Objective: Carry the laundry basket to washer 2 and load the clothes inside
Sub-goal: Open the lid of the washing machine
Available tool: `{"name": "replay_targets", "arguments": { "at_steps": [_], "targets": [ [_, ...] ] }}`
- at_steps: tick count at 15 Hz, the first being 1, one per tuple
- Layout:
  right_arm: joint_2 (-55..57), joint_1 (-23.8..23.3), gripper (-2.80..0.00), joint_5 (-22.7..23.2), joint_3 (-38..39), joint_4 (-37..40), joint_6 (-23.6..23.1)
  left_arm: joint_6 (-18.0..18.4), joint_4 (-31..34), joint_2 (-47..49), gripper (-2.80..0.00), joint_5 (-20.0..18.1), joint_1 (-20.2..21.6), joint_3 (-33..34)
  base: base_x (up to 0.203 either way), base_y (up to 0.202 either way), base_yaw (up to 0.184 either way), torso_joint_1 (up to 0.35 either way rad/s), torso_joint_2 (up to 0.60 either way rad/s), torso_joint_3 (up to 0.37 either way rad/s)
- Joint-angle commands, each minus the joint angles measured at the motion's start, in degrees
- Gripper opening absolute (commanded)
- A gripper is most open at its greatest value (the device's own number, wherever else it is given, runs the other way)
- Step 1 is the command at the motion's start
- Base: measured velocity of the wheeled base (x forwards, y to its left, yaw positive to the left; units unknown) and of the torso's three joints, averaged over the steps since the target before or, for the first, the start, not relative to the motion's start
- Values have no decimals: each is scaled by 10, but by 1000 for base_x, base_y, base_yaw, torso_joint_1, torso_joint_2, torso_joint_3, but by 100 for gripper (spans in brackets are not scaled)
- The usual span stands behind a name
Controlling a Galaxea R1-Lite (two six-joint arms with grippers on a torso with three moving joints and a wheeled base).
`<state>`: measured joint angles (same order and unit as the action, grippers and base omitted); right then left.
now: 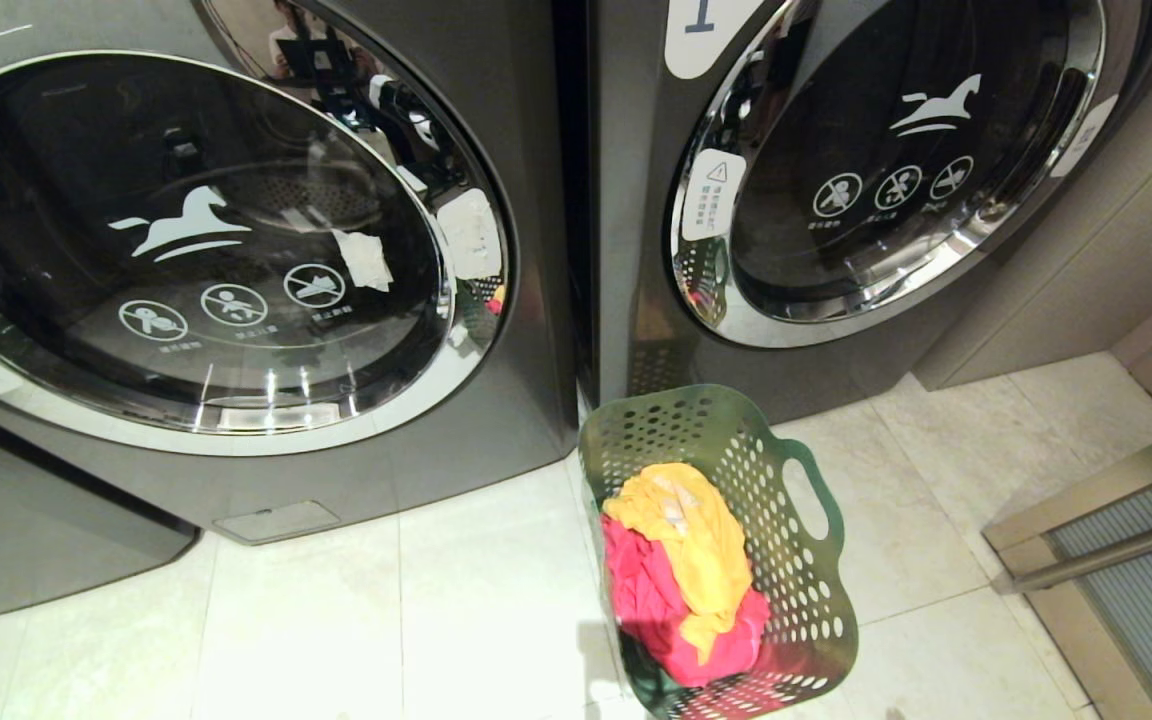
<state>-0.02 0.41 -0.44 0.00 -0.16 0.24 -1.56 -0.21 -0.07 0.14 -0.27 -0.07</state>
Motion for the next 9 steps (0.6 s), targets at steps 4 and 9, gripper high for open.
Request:
{"name": "replay_targets", "arguments": {
  "at_steps": [4,9],
  "targets": [
    [0,0,-280,-2,0,0,-1,-4,-2,0,-280,0,0,1,0,0,0,0,0,0],
    [0,0,-280,-2,0,0,0,-3,-2,0,-280,-1,0,0,0,0,0,3,1,28]
  ]
}}
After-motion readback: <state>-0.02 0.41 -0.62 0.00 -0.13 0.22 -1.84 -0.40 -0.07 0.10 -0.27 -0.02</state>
